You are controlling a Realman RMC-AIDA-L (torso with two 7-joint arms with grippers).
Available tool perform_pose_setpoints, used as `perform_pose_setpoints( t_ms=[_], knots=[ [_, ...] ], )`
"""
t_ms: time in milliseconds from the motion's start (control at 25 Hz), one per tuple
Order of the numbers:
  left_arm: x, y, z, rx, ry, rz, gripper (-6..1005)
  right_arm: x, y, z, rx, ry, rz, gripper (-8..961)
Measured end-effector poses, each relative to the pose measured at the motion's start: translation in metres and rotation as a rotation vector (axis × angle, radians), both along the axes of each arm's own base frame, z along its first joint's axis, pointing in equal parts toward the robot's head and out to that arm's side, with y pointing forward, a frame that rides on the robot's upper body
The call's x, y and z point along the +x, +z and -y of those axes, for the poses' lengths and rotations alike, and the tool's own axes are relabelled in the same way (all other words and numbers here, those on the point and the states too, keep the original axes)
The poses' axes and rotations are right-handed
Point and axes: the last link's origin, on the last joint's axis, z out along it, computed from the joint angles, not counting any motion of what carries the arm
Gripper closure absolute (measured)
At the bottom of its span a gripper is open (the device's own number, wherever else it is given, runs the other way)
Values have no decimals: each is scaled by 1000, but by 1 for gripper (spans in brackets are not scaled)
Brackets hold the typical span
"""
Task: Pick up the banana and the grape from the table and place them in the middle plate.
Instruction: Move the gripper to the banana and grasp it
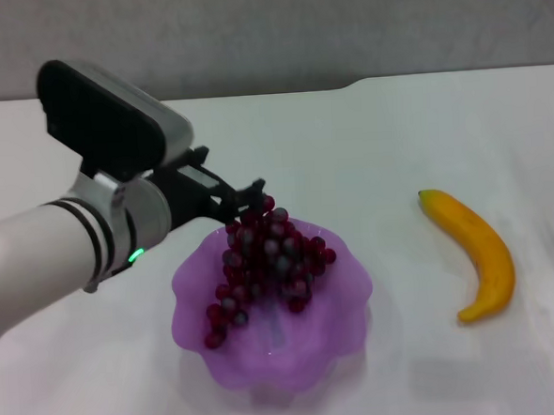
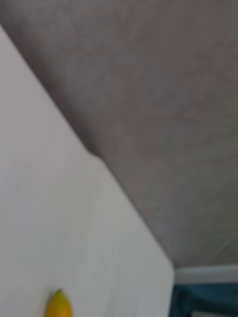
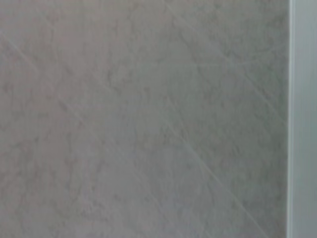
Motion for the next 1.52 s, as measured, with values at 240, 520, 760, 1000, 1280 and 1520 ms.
perform_pose_setpoints(
  t_ms=[240, 520, 760, 1000, 1280, 1520],
  knots=[
    [-9, 20, -10, 105, 25, 130, 140, -1, 0, 0, 1, 3, -2, 72],
    [-31, 43, -28, 234, 85, 249, 136, -1, 0, -1, 1, 4, -7, 72],
    [-57, 58, -42, 405, 97, 329, 136, -3, 0, -2, 2, 9, -9, 72],
    [-76, 64, -44, 546, 70, 374, 137, -4, 0, -3, 2, 12, -14, 72],
    [-91, 54, -47, 547, 15, 397, 137, -5, -1, -3, 2, 14, -17, 72],
    [-104, 62, -53, 519, 43, 445, 137, -7, -1, -4, 2, 20, -22, 72]
  ],
)
